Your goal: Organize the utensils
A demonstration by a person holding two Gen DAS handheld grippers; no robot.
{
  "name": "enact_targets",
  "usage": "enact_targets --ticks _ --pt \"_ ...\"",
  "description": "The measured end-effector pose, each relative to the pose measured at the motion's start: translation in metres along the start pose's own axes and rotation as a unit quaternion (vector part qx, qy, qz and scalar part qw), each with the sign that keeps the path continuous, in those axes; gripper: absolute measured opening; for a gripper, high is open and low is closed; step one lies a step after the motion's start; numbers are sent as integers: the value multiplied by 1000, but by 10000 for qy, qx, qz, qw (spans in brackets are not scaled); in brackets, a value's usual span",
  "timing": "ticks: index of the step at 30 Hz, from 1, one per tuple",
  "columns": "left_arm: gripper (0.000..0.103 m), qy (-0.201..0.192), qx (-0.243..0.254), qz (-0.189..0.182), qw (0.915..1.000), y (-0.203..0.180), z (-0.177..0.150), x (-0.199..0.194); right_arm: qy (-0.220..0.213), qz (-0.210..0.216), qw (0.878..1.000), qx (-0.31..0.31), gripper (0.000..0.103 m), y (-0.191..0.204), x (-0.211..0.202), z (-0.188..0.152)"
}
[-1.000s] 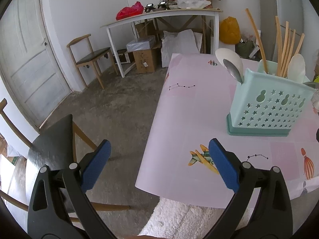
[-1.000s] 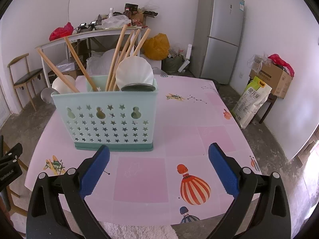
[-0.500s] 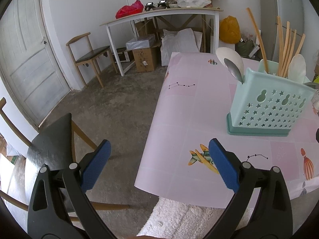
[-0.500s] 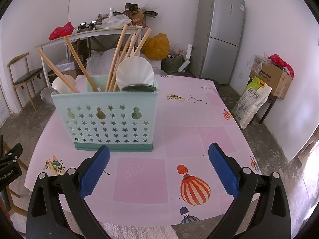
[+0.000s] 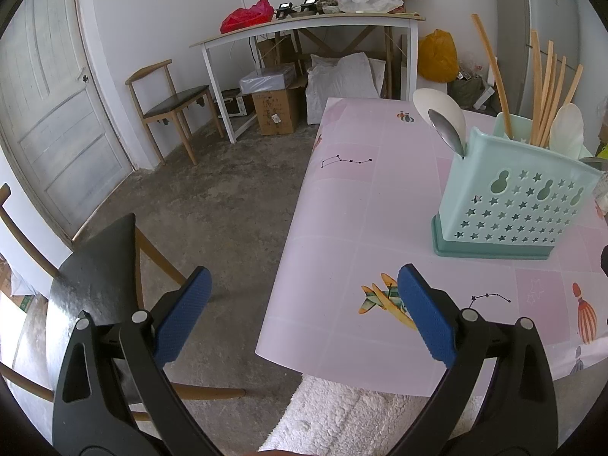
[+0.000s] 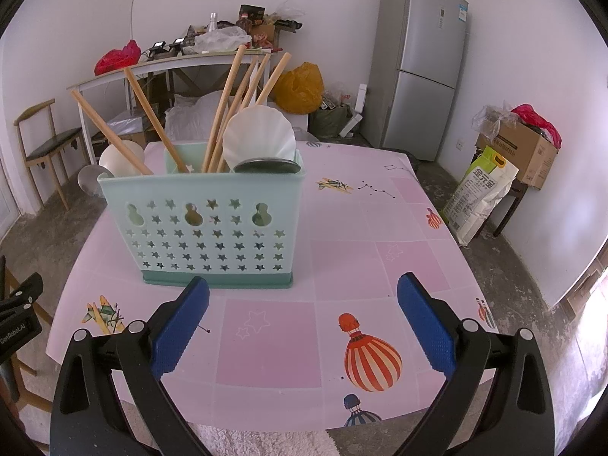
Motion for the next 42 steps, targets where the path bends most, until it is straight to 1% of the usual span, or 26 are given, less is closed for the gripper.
enact_targets --ticks 42 --pt "95 17 -23 -44 10000 -1 -4 3 18 1 10000 -10 96 -1 1 -1"
Point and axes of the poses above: each gripper's, at about its wrist camera, not at the fingertips, and x roughly the way its jaws point, y to its left, z to its top, the point moved 1 cm from there along x, roughly the way its jaws point, and after that the axes turned 10 degrees about x, right-handed, at the moved point
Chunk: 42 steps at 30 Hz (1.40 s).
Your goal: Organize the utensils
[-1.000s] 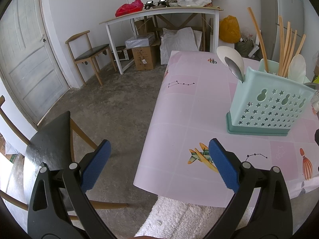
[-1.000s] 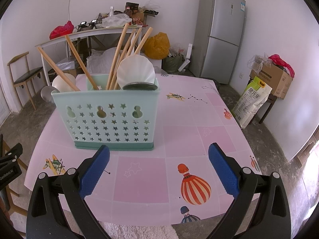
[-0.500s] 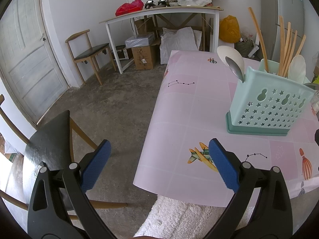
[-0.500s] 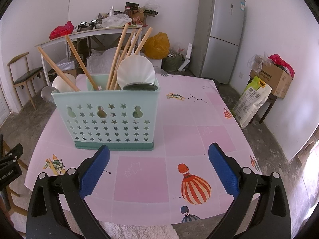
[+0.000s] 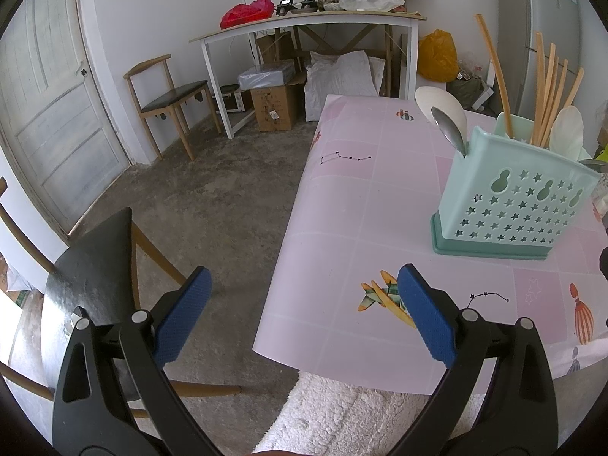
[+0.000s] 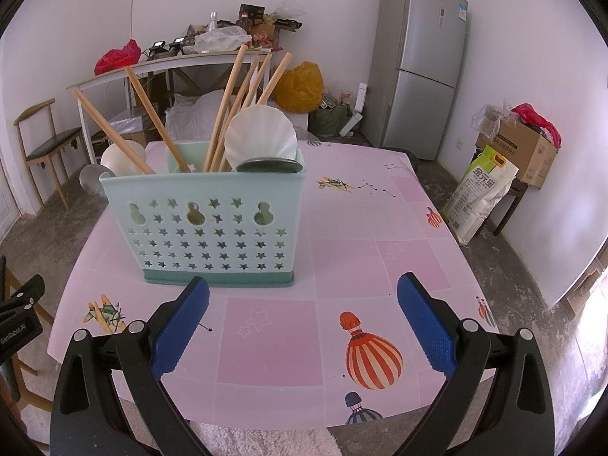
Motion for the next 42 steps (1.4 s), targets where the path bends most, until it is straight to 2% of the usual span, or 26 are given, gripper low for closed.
enact_targets --ticks 42 --pt "95 3 -6 -56 10000 -2 -2 0 12 0 10000 3 96 2 -1 0"
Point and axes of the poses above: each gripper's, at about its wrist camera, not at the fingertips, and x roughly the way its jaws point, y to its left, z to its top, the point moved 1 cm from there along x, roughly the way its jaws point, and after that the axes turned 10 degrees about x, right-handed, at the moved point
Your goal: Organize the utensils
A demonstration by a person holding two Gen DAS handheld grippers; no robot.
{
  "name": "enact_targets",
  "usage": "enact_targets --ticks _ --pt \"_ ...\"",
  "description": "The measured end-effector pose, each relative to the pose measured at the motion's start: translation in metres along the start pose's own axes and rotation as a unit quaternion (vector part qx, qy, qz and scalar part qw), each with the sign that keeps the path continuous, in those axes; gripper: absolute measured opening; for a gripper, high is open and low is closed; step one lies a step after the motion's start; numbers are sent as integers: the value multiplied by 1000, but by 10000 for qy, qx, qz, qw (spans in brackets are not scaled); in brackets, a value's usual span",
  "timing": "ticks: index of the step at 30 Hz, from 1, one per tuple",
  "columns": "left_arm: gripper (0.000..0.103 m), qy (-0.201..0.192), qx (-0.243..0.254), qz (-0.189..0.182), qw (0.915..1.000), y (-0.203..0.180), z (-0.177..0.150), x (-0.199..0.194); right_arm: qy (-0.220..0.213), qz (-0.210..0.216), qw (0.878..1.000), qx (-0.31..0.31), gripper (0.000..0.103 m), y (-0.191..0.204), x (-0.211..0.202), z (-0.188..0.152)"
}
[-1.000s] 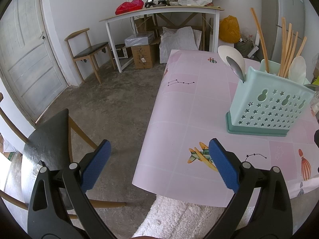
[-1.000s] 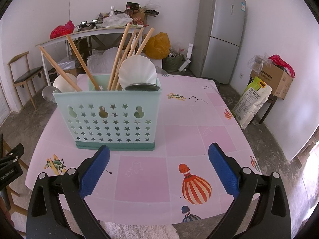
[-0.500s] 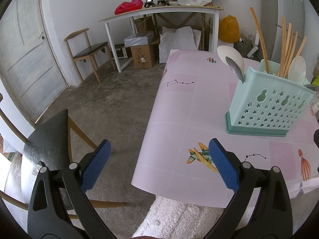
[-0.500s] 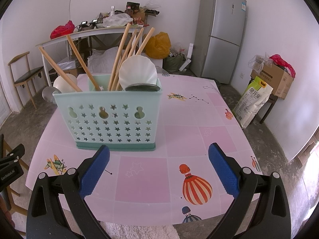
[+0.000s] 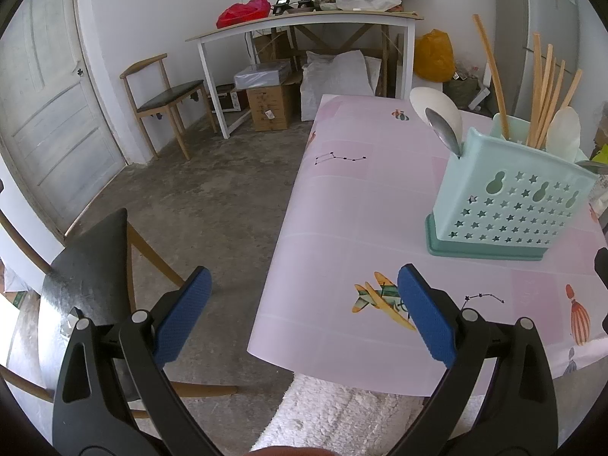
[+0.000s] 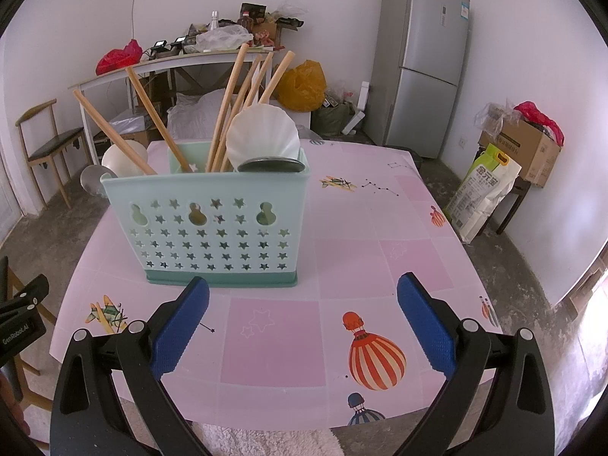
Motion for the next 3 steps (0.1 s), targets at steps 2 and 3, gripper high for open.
enact_targets --ticks 2,3 --pt "95 10 -9 -11 10000 -1 -1 0 7 2 10000 3 96 0 0 0" --pt "95 12 -10 -18 10000 -1 0 0 11 2 10000 0 96 1 1 0"
Point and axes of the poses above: each gripper's, at about its wrist camera, not at the fingertips, and x roughly the way its jaws point, y to its left, z to its top, the point moved 1 cm from there along x, roughly the way its jaws point, and after that the axes turned 10 degrees about x, right-handed, at the moved point
